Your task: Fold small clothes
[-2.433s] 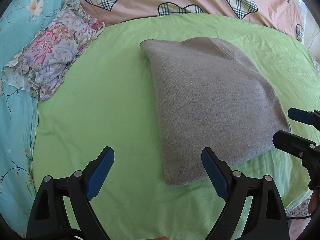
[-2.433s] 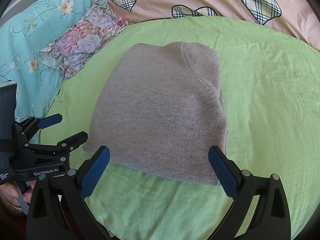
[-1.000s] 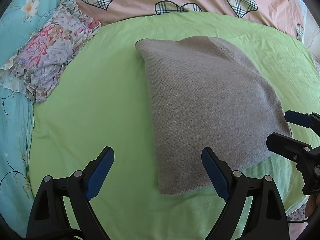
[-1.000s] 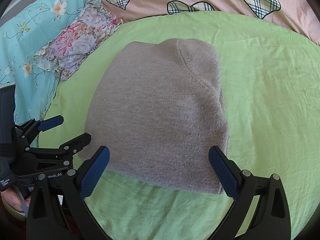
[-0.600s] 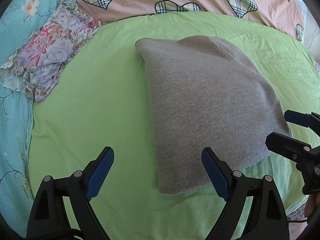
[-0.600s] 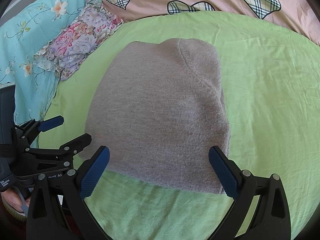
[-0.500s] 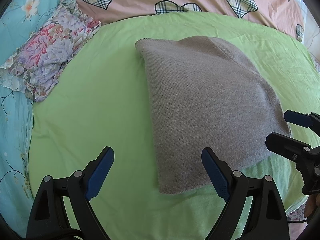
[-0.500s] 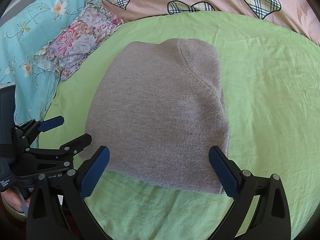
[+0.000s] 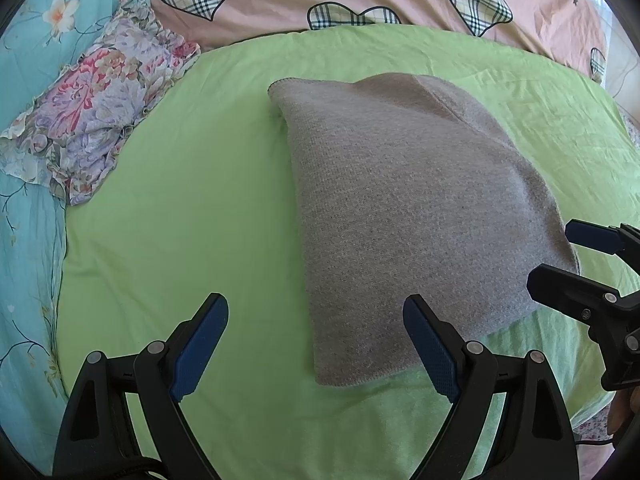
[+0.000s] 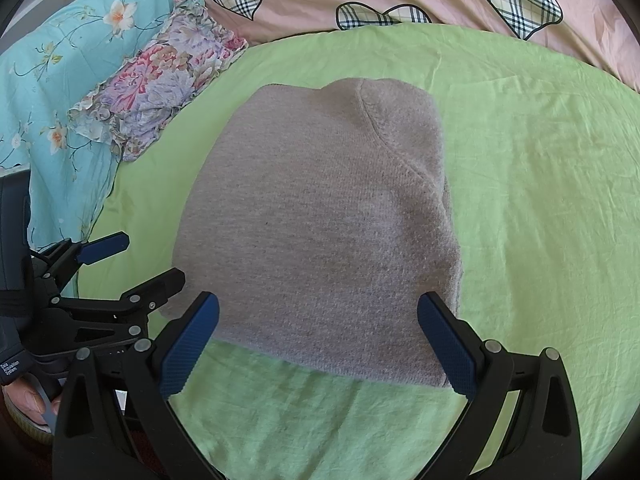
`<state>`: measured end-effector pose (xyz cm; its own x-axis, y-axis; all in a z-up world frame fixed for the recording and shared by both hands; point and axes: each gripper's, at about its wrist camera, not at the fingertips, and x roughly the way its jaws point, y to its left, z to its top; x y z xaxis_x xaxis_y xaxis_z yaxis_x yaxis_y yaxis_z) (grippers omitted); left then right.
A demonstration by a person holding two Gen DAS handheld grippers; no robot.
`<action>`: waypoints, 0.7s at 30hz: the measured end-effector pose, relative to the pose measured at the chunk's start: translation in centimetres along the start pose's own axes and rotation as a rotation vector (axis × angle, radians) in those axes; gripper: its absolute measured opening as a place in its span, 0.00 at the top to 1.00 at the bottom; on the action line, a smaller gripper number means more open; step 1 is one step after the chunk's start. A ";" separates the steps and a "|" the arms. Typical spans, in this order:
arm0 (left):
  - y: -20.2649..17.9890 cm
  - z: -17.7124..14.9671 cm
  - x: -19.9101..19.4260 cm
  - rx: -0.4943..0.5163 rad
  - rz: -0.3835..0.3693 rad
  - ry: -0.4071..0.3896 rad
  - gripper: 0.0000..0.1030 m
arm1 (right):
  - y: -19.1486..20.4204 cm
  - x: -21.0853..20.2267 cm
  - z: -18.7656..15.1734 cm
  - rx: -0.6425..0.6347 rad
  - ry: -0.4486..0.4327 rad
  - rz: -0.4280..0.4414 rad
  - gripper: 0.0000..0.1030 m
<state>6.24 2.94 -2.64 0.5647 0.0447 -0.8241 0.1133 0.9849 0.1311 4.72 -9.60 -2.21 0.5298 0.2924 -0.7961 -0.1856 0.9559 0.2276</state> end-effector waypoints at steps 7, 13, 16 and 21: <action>0.1 0.1 -0.1 0.002 -0.002 -0.002 0.13 | 0.0 0.0 0.0 -0.001 0.000 0.000 0.03; 0.1 0.1 -0.1 0.002 -0.003 -0.002 0.13 | 0.0 0.0 0.0 0.000 -0.001 0.000 0.03; 0.1 0.0 -0.1 -0.001 -0.005 -0.002 0.13 | 0.1 0.0 0.0 0.000 -0.001 -0.001 0.03; 0.1 0.0 -0.2 -0.001 -0.007 -0.001 0.13 | 0.0 0.0 0.0 0.001 -0.001 -0.001 0.03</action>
<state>6.17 2.99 -2.49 0.5646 0.0380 -0.8245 0.1162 0.9853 0.1250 4.69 -9.57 -2.22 0.5308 0.2919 -0.7956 -0.1846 0.9561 0.2276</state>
